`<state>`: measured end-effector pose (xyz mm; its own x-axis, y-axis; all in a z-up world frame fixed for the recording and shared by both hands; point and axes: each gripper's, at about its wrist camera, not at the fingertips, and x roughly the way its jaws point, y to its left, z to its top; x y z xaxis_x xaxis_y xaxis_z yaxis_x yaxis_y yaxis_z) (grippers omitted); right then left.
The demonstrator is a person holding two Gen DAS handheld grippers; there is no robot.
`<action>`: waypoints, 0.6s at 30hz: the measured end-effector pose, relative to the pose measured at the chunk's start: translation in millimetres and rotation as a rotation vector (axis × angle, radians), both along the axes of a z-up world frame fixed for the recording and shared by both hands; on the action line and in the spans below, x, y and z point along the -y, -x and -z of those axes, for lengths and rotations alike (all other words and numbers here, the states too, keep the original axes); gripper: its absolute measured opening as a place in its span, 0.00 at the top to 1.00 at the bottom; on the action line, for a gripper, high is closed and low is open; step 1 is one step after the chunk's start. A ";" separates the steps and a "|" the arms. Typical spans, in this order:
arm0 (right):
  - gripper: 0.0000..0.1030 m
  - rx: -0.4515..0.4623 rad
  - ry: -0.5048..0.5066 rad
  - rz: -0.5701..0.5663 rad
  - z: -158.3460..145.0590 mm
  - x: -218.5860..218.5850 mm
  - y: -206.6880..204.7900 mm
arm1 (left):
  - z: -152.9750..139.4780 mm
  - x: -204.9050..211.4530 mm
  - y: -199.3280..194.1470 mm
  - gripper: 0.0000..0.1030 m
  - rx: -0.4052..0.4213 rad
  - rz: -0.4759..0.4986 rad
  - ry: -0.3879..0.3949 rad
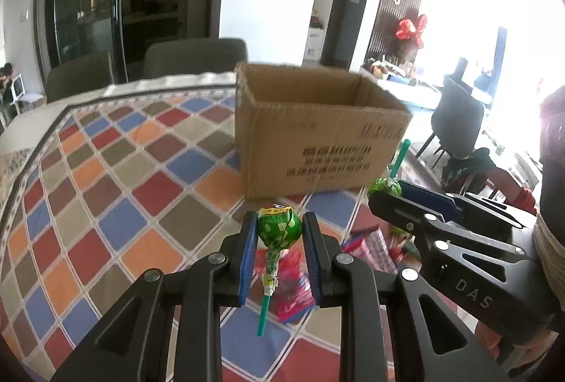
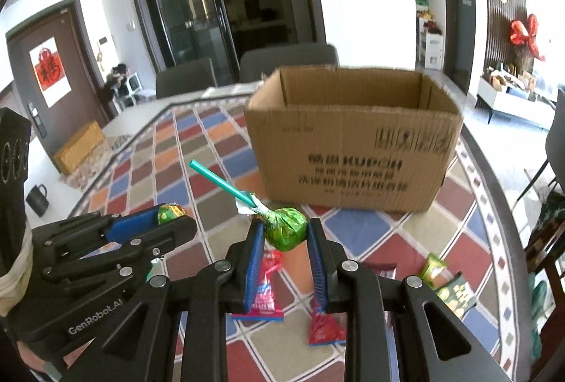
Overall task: Organize snacks
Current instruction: 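Lift both lollipops and carry them over the cardboard box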
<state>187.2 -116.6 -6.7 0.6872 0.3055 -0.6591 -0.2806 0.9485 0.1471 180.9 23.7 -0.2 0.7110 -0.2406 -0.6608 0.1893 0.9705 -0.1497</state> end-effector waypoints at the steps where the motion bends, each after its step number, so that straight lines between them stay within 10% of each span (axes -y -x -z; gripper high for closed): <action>1: 0.75 0.010 -0.003 0.003 -2.9 1.3 0.4 | -4.9 2.0 -0.6 0.75 0.012 0.003 -0.001; 18: 0.75 0.182 -0.050 0.071 -75.8 39.0 -26.1 | -75.9 34.6 -37.1 0.75 0.150 0.040 -0.008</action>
<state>213.3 -155.6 69.1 0.8149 0.2808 -0.5070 -0.2391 0.9598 0.1473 218.1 -10.9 75.7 0.7919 -0.2657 -0.5498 0.2474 0.9628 -0.1089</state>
